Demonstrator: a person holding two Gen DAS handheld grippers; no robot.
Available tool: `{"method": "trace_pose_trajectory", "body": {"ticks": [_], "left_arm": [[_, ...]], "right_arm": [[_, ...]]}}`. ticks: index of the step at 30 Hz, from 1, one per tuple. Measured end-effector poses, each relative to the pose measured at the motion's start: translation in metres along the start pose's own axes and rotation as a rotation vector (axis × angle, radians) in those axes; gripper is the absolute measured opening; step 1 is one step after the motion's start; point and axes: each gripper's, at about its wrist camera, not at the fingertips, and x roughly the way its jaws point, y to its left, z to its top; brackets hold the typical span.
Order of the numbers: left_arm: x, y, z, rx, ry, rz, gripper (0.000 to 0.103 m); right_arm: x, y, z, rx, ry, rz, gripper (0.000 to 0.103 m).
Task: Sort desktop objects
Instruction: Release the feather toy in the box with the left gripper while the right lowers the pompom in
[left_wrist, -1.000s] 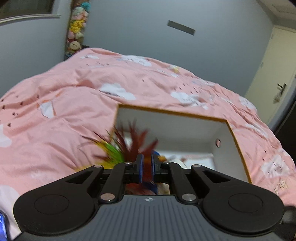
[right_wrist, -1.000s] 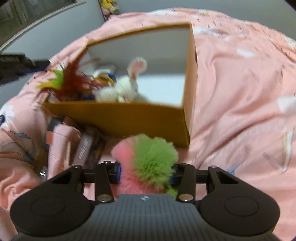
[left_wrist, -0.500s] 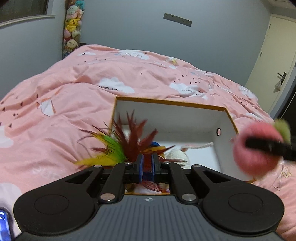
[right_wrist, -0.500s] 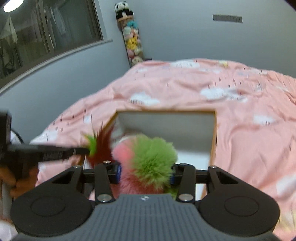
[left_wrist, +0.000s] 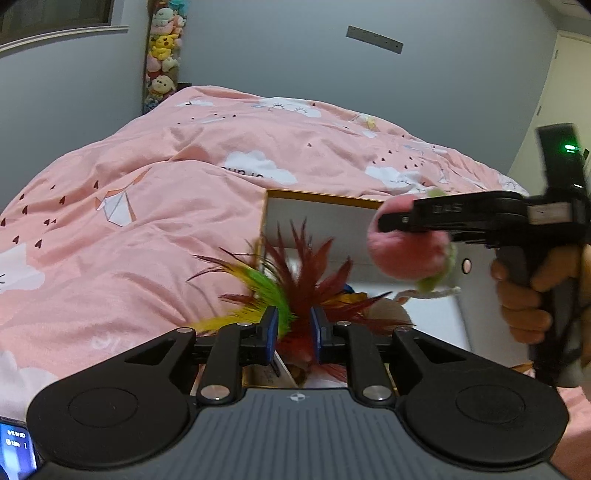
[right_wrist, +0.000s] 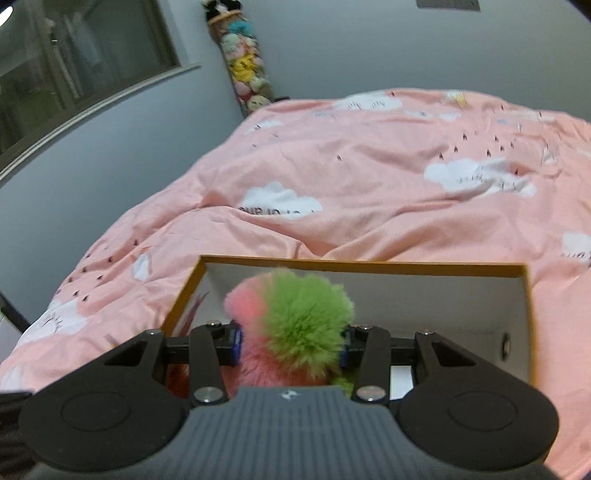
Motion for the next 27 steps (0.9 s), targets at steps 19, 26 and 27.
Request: {"method": "trace_pose_trajectory", "body": {"ticks": [19,26,27], "left_arm": [[0.018,0.007,0.0,-0.022,0.042,0.0,0.023],[0.012,0.0,-0.001,-0.005,0.035,-0.004,0.027],[0.009,-0.003,-0.001,0.002,0.027,-0.006,0.028]], "right_arm": [[0.057,0.002,0.006,0.073,0.058,-0.026,0.047],[0.019,0.009,0.0,0.027,0.005,-0.018,0.055],[0.011,0.013,-0.003,0.004,-0.006,-0.014,0.056]]}}
